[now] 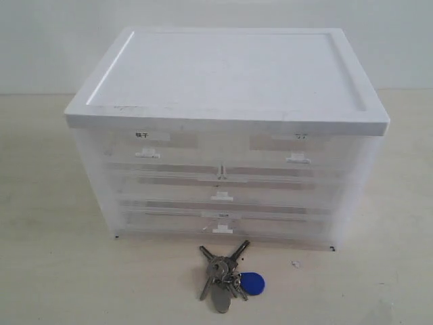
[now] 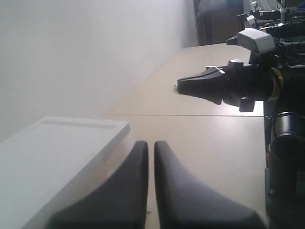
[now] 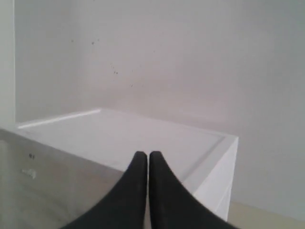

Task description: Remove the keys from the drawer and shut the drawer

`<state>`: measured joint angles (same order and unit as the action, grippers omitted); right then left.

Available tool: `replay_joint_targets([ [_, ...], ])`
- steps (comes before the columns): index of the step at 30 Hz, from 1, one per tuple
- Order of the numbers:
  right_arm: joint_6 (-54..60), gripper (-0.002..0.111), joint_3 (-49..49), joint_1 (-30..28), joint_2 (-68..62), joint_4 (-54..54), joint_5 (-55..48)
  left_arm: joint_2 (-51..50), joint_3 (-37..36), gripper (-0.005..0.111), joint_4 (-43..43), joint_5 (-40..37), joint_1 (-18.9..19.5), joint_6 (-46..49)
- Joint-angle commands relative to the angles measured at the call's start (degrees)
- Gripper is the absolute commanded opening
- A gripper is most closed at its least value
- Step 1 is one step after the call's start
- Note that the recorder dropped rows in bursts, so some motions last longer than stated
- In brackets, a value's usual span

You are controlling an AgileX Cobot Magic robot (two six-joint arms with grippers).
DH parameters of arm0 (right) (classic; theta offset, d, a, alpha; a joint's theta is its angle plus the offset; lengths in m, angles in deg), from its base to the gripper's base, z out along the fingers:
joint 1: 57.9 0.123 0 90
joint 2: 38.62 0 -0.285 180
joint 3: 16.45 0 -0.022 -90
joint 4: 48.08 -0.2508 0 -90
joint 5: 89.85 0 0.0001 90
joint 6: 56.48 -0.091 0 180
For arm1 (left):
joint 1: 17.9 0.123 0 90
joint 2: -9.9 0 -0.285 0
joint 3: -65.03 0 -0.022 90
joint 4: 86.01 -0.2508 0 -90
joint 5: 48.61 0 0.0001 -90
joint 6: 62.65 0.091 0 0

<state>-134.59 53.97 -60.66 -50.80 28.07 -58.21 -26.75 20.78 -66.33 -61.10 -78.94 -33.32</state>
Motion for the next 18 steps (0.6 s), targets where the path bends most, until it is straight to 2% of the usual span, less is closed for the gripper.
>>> replay_joint_targets([
  [1, -9.9, 0.000, -0.9, 0.4, 4.4, 6.9, -4.5, 0.4, -0.6, 0.005, 0.9, 0.4, -0.2, -1.4],
  [8, -12.1, 0.000, -0.5, 0.4, 4.4, 9.7, -9.0, 0.3, -2.6, 0.005, 0.9, 1.0, -0.2, -1.4],
  [18, -13.7, 0.000, -0.5, 0.4, 4.4, 9.7, -8.5, 0.3, -2.7, 0.005, 0.9, 0.5, -0.2, -1.4],
])
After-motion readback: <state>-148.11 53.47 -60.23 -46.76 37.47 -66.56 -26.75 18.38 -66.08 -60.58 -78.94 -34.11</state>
